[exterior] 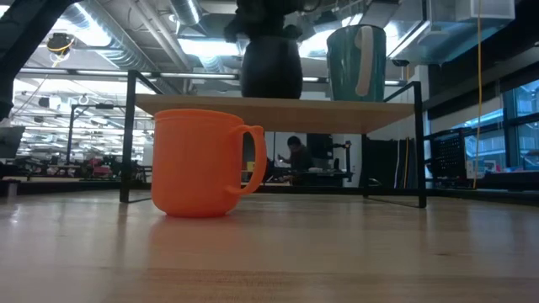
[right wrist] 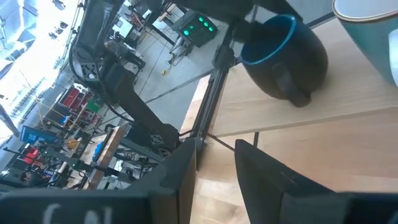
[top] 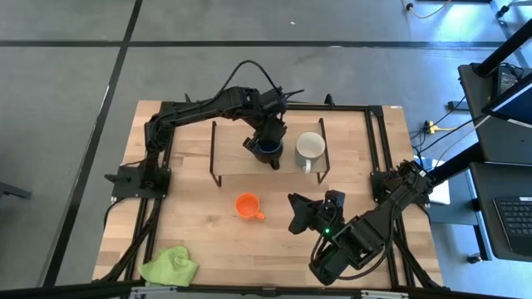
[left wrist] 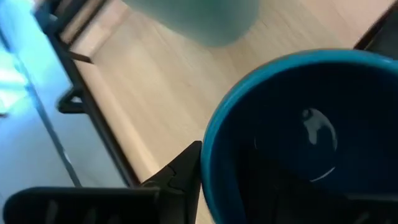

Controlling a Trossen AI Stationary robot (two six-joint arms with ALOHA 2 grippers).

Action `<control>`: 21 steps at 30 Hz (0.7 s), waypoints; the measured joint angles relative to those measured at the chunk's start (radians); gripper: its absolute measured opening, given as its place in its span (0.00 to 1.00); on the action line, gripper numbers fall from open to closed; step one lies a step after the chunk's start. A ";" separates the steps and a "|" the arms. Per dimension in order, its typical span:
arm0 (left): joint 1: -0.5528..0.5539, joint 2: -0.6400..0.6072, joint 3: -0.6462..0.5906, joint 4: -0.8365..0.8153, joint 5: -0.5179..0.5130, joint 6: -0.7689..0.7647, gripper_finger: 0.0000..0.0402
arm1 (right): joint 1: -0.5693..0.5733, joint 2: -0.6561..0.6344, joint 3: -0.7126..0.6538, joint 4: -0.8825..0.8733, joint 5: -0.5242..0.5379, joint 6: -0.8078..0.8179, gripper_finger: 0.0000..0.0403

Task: Stack small to large cups/mugs on shelf
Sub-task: Put the blue mug on the shelf

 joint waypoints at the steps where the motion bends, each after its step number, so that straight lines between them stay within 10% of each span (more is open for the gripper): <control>1: -0.001 0.000 -0.008 0.000 -0.005 0.001 0.23 | 0.000 0.000 0.000 0.000 0.000 0.000 0.28; 21: -0.009 -0.031 -0.007 0.019 -0.019 -0.023 0.25 | 0.000 0.000 0.000 -0.027 -0.003 0.008 0.28</control>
